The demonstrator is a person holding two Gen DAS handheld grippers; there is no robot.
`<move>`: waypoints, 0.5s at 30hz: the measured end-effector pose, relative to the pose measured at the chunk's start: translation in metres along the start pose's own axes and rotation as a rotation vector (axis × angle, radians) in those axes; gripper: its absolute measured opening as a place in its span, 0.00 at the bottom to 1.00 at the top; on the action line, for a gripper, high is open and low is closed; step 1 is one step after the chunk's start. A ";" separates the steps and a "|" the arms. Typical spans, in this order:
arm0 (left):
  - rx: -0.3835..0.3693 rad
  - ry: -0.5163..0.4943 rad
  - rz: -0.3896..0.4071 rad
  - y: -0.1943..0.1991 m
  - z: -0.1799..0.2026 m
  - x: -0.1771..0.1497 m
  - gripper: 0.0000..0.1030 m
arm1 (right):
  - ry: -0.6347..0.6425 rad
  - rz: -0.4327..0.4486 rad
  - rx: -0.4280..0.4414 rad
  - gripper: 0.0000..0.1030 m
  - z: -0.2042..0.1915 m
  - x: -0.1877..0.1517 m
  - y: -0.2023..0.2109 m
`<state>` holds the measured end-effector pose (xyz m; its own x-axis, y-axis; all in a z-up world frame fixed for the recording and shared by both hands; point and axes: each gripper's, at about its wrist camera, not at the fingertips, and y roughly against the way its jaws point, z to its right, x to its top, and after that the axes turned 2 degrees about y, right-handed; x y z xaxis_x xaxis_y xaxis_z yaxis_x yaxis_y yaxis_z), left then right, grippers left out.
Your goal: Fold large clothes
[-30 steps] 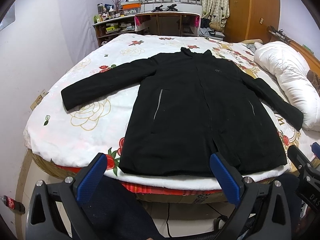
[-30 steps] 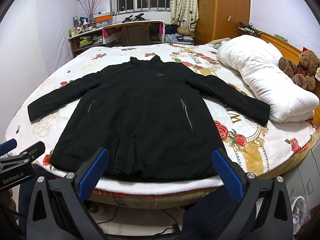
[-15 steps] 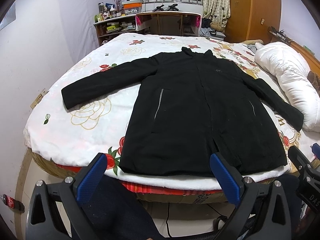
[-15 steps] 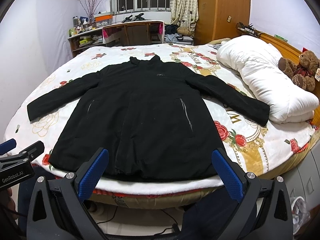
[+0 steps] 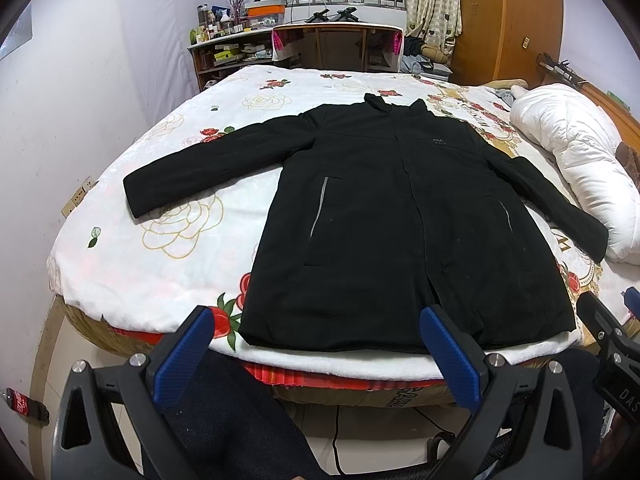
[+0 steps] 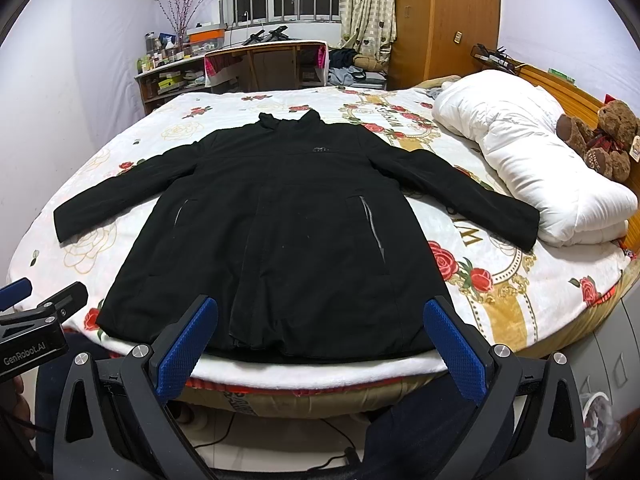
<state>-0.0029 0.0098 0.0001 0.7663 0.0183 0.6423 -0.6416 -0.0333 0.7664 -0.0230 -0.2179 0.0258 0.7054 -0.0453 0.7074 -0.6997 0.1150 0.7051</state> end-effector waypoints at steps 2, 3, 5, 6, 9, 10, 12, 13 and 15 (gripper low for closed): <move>0.000 0.002 -0.002 0.000 0.000 0.000 1.00 | 0.001 0.000 0.000 1.00 0.000 -0.001 0.000; -0.001 0.001 -0.002 0.000 0.000 0.000 1.00 | 0.001 -0.001 -0.001 1.00 0.000 0.000 0.000; 0.002 0.001 -0.003 -0.001 0.000 0.000 1.00 | 0.000 0.000 0.000 1.00 0.000 -0.001 0.000; 0.002 0.002 -0.004 -0.001 -0.001 0.000 1.00 | 0.000 -0.001 0.000 1.00 0.000 0.000 0.000; 0.000 0.003 -0.004 -0.001 -0.001 0.000 1.00 | 0.001 0.000 0.000 1.00 0.000 -0.001 0.000; 0.000 0.003 -0.004 -0.001 -0.001 0.000 1.00 | 0.001 0.001 -0.001 1.00 -0.001 -0.001 0.000; 0.000 0.003 -0.004 -0.001 -0.001 0.000 1.00 | 0.001 0.000 0.000 1.00 0.000 -0.001 0.000; 0.000 0.004 -0.005 -0.001 -0.002 0.000 1.00 | 0.001 0.000 0.000 1.00 0.000 -0.001 0.000; 0.000 0.004 -0.004 -0.002 -0.002 0.000 1.00 | 0.001 -0.001 0.000 1.00 0.000 -0.001 0.000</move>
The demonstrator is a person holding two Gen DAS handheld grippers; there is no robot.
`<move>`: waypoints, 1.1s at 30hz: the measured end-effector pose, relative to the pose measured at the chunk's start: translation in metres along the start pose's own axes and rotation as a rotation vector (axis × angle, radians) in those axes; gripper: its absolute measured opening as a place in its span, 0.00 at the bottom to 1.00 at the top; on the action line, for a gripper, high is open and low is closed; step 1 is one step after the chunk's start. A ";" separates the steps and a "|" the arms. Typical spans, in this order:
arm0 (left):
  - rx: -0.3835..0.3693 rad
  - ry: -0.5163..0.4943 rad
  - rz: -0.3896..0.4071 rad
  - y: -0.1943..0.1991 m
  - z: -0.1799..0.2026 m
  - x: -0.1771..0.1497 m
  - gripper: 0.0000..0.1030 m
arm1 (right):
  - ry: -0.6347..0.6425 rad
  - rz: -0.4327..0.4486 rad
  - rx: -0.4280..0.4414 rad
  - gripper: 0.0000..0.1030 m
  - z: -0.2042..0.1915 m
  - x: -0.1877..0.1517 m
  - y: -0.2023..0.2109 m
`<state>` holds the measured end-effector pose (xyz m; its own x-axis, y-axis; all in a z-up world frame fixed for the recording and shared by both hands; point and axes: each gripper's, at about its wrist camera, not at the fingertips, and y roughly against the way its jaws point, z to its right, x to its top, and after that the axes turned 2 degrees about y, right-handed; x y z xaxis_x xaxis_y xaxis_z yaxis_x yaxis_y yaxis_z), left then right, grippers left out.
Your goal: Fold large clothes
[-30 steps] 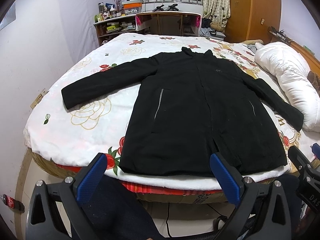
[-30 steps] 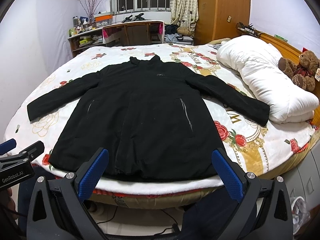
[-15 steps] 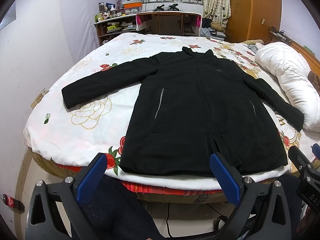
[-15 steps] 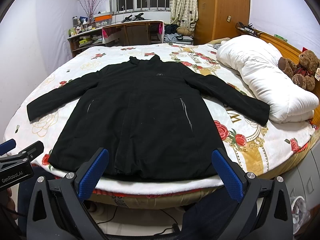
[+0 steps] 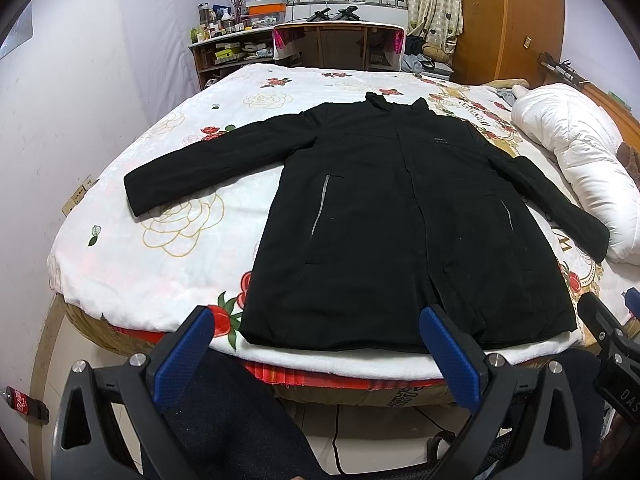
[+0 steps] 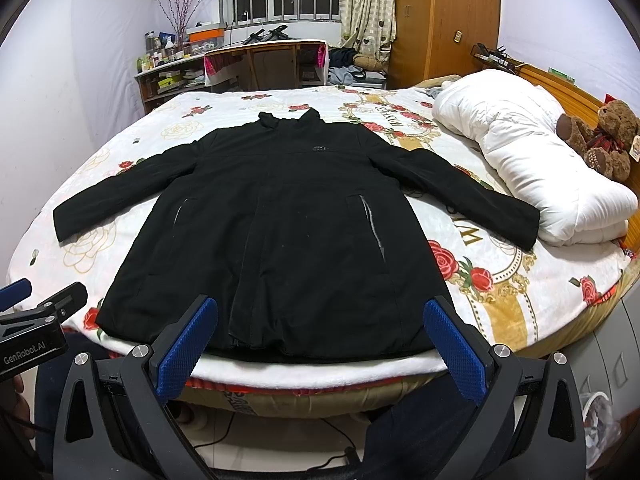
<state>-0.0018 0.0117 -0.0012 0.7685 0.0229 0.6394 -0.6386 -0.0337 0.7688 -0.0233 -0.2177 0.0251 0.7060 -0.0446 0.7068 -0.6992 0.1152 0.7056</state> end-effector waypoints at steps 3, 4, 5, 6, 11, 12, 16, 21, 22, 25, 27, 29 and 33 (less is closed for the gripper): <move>0.001 0.000 -0.001 0.000 0.000 0.000 1.00 | 0.000 0.001 -0.001 1.00 0.000 0.000 0.000; 0.001 0.001 -0.001 0.000 -0.001 0.000 1.00 | 0.000 0.001 -0.001 1.00 0.000 0.000 0.000; 0.002 0.003 -0.001 0.000 -0.001 0.000 1.00 | 0.000 0.000 -0.001 1.00 0.000 0.000 0.000; 0.002 0.005 -0.002 -0.001 -0.002 0.000 1.00 | 0.000 0.000 -0.002 1.00 0.000 0.000 0.000; 0.013 0.011 -0.002 -0.004 -0.004 0.001 1.00 | 0.001 0.000 -0.003 1.00 0.000 -0.001 0.000; 0.016 0.010 -0.001 -0.005 -0.005 0.002 1.00 | 0.001 -0.001 -0.004 1.00 0.000 0.000 0.000; 0.020 0.014 -0.003 -0.009 -0.007 0.005 1.00 | 0.000 -0.001 -0.007 1.00 0.002 -0.002 -0.002; 0.022 0.019 -0.009 -0.018 -0.012 0.011 1.00 | 0.006 -0.002 -0.004 1.00 0.002 -0.002 -0.004; 0.019 0.022 -0.010 -0.020 -0.016 0.014 1.00 | 0.009 -0.003 -0.004 1.00 0.005 0.001 -0.010; 0.007 0.052 -0.004 -0.026 -0.031 0.023 1.00 | 0.039 0.010 0.014 1.00 0.003 0.011 -0.017; -0.012 0.091 -0.001 -0.030 -0.048 0.031 1.00 | 0.062 0.033 0.033 1.00 0.001 0.022 -0.024; -0.005 0.115 0.012 -0.034 -0.065 0.040 1.00 | 0.104 0.062 0.057 1.00 -0.008 0.038 -0.032; 0.023 0.170 0.024 -0.044 -0.104 0.057 1.00 | 0.206 0.117 0.119 1.00 -0.035 0.070 -0.051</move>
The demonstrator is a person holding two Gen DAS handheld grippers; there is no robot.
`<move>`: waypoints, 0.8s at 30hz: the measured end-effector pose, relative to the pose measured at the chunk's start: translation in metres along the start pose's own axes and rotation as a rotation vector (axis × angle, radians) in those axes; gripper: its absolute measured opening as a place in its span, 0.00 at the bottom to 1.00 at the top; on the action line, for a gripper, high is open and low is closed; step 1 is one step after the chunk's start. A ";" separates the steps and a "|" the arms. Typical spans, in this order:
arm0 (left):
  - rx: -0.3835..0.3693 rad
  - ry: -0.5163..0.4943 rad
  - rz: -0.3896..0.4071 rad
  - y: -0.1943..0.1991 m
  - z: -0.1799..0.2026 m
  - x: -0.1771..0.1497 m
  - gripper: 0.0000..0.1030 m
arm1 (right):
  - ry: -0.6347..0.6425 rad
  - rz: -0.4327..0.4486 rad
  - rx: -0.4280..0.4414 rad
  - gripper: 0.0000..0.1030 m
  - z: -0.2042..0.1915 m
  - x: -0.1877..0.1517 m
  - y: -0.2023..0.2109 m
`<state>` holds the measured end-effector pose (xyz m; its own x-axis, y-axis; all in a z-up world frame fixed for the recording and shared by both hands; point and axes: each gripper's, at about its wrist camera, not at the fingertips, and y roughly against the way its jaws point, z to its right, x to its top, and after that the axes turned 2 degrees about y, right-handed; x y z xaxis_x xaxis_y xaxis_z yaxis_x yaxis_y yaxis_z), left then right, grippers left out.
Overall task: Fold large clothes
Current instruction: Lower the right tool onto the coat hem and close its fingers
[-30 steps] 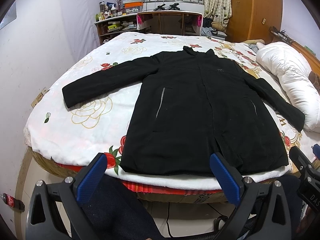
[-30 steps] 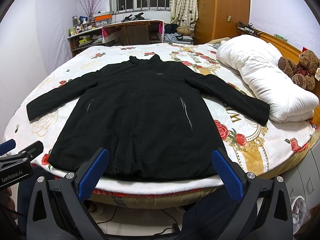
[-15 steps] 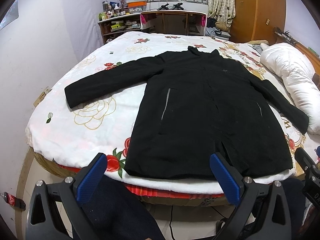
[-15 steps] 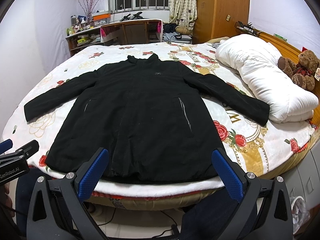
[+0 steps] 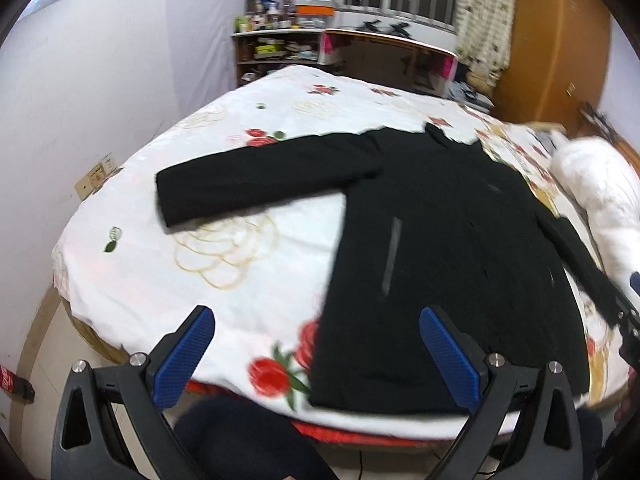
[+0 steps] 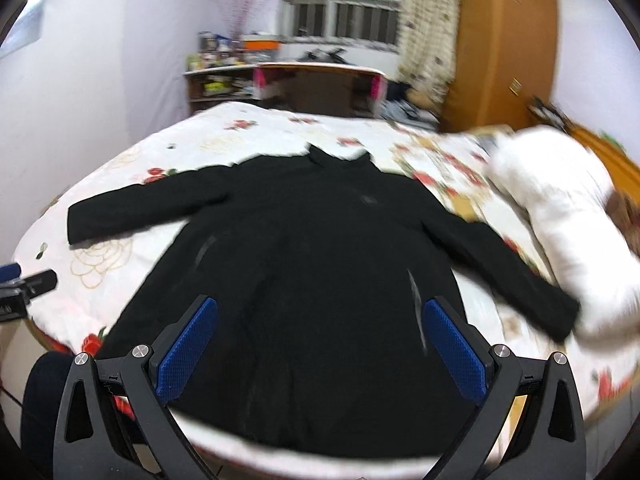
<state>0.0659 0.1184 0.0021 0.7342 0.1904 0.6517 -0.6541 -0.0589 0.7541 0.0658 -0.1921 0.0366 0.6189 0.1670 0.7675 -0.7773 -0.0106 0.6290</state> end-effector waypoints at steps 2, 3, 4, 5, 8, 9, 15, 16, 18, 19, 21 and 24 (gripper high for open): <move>0.018 0.040 0.008 -0.005 -0.022 0.011 1.00 | 0.060 0.024 0.034 1.00 -0.014 0.019 -0.018; 0.033 0.044 0.016 -0.007 -0.030 0.015 1.00 | 0.081 0.033 0.046 1.00 -0.022 0.026 -0.025; 0.050 0.047 0.031 -0.008 -0.040 0.020 1.00 | 0.115 0.045 0.073 1.00 -0.032 0.036 -0.035; 0.059 0.051 0.041 -0.010 -0.049 0.023 1.00 | 0.153 0.050 0.101 1.00 -0.043 0.044 -0.045; 0.076 0.094 0.057 -0.017 -0.082 0.032 1.00 | 0.240 0.054 0.209 1.00 -0.082 0.065 -0.077; 0.089 0.106 0.057 -0.020 -0.091 0.035 1.00 | 0.256 0.055 0.235 1.00 -0.094 0.069 -0.086; 0.165 0.141 0.059 -0.038 -0.140 0.052 1.00 | 0.383 0.058 0.385 1.00 -0.175 0.088 -0.146; 0.173 0.146 0.059 -0.042 -0.147 0.055 1.00 | 0.416 0.058 0.416 1.00 -0.193 0.090 -0.153; 0.172 0.166 0.056 -0.047 -0.163 0.057 1.00 | 0.473 0.056 0.464 1.00 -0.225 0.090 -0.167; 0.175 0.174 0.049 -0.048 -0.170 0.057 1.00 | 0.503 0.053 0.492 1.00 -0.242 0.089 -0.175; 0.199 0.178 0.045 -0.051 -0.180 0.057 1.00 | 0.564 0.053 0.533 1.00 -0.273 0.088 -0.191; 0.190 0.213 0.038 -0.058 -0.198 0.057 1.00 | 0.655 0.066 0.562 1.00 -0.320 0.087 -0.213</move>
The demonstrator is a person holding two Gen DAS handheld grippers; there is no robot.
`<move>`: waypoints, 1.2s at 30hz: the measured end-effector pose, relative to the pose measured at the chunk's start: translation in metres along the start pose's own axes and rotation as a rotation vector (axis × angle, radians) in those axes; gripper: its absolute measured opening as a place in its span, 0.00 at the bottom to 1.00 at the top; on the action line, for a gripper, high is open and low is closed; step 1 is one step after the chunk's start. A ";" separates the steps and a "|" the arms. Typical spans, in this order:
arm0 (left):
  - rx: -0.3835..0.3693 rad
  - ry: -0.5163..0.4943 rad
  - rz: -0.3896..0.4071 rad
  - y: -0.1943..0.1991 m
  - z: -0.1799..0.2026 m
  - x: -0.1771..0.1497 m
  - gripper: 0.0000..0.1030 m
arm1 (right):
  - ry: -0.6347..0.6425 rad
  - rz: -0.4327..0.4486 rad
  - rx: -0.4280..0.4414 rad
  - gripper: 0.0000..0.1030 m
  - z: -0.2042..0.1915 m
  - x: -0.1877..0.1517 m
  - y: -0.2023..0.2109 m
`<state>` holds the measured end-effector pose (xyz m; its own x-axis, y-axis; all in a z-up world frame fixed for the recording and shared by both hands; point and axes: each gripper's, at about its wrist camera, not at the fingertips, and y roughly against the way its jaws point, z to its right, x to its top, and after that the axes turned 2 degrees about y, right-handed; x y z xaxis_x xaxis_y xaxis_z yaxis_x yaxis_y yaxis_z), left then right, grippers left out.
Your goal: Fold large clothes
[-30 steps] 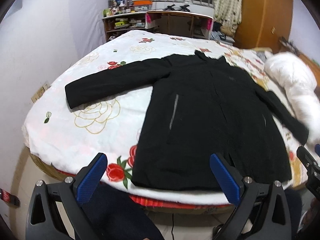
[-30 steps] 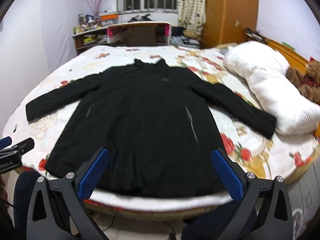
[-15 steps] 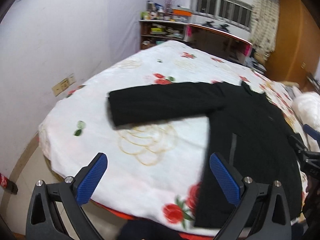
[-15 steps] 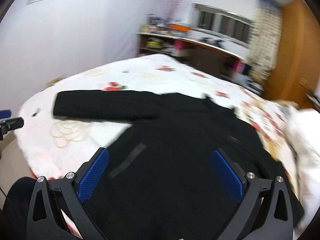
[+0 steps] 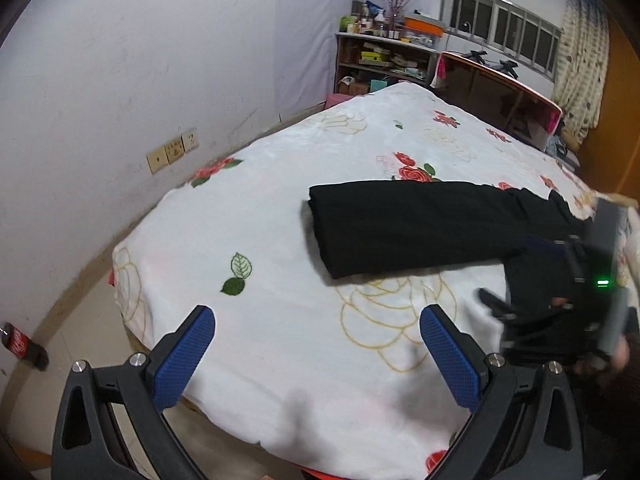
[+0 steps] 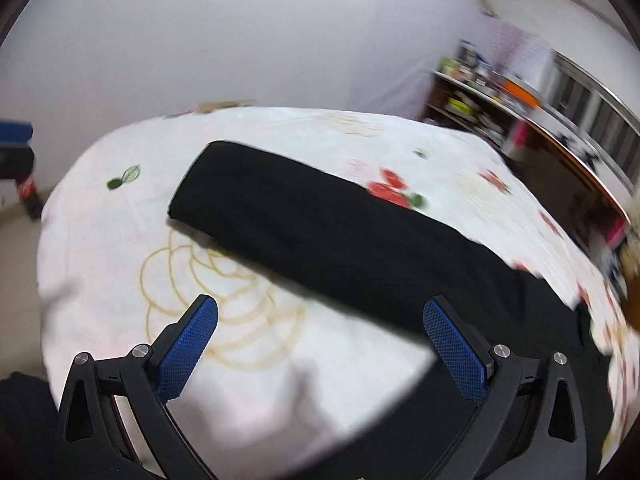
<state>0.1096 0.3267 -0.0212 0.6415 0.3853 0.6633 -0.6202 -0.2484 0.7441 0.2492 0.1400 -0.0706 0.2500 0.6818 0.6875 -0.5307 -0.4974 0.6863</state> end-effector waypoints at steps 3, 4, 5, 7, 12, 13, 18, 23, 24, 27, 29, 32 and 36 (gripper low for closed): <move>0.030 0.015 0.004 -0.010 -0.012 0.001 1.00 | -0.002 -0.004 0.066 1.00 -0.015 0.015 -0.030; 0.025 0.024 -0.001 -0.013 -0.016 0.001 1.00 | 0.001 0.001 0.077 1.00 -0.021 0.020 -0.039; 0.014 0.038 -0.012 -0.017 -0.021 0.001 1.00 | 0.018 0.010 0.074 1.00 -0.029 0.024 -0.048; 0.006 0.069 -0.022 -0.023 -0.027 -0.001 1.00 | 0.078 0.022 0.053 1.00 -0.044 0.029 -0.063; 0.040 0.100 -0.023 -0.034 -0.040 -0.008 1.00 | 0.227 0.031 0.034 1.00 -0.081 0.036 -0.093; 0.027 0.112 -0.030 -0.036 -0.042 -0.008 1.00 | 0.247 0.034 0.033 1.00 -0.088 0.038 -0.099; 0.035 0.130 -0.039 -0.043 -0.053 -0.009 1.00 | 0.304 0.039 0.025 1.00 -0.113 0.048 -0.118; 0.024 0.154 -0.041 -0.048 -0.055 -0.008 1.00 | 0.253 0.086 -0.018 0.95 -0.114 0.064 -0.122; 0.017 0.162 -0.038 -0.048 -0.055 -0.008 1.00 | 0.249 0.089 -0.013 0.85 -0.114 0.067 -0.122; -0.001 0.181 -0.041 -0.051 -0.055 -0.007 1.00 | 0.239 0.084 0.018 0.63 -0.114 0.073 -0.123; -0.003 0.181 -0.040 -0.052 -0.052 -0.005 1.00 | 0.229 0.107 0.029 0.48 -0.113 0.076 -0.118; -0.010 0.169 -0.040 -0.054 -0.046 -0.001 1.00 | 0.188 0.123 0.030 0.23 -0.109 0.080 -0.107; -0.023 0.152 -0.017 -0.052 -0.034 0.007 1.00 | 0.051 0.153 0.031 0.16 -0.073 0.090 -0.087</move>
<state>0.1305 0.3725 -0.0581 0.5772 0.5201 0.6296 -0.6212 -0.2208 0.7519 0.2590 0.2837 -0.0864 0.1260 0.6227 0.7722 -0.5336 -0.6137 0.5820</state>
